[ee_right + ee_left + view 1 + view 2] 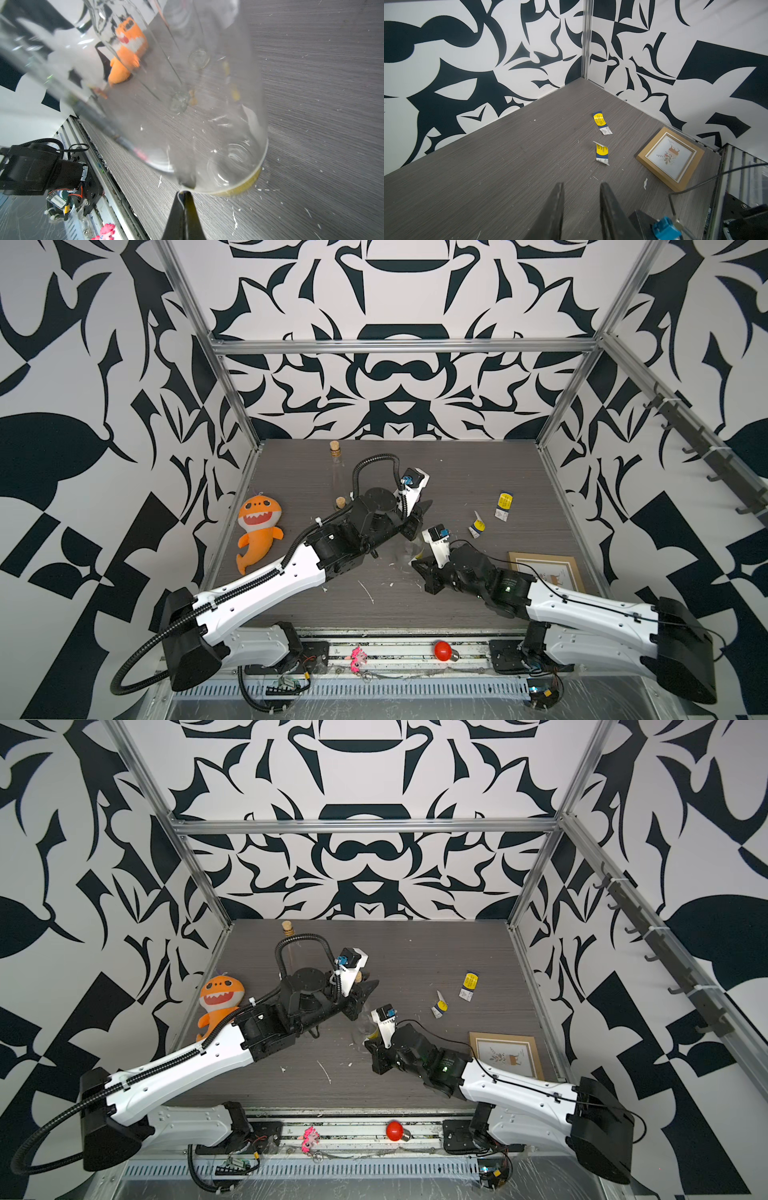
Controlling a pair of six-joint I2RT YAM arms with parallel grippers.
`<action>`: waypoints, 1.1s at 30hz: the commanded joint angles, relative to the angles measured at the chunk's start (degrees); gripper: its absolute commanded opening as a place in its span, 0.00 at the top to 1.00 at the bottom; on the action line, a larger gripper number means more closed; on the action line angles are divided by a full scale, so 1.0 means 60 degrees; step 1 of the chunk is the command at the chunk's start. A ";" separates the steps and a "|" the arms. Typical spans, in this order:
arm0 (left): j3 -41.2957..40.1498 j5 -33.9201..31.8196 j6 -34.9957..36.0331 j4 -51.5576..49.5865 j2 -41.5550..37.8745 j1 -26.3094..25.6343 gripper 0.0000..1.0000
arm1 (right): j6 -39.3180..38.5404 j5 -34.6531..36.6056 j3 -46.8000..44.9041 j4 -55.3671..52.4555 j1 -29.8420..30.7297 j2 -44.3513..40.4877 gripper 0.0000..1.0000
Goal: Remove the label from the bottle
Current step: Tear open the label from the bottle.
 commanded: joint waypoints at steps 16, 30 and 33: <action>0.0406 -0.0265 0.0896 -0.0272 -0.0146 0.0468 1.00 | -0.0066 -0.0730 -0.0479 -0.0532 -0.0053 -0.1161 1.00; 0.0548 0.1725 0.1201 -0.0593 -0.0167 0.0878 1.00 | -0.0352 -0.1481 -0.0388 -0.1207 -0.0068 -0.1291 1.00; 0.0740 0.2112 0.1420 -0.0964 -0.0079 0.0901 1.00 | -0.0481 -0.1560 -0.0308 -0.1346 -0.0075 -0.1245 1.00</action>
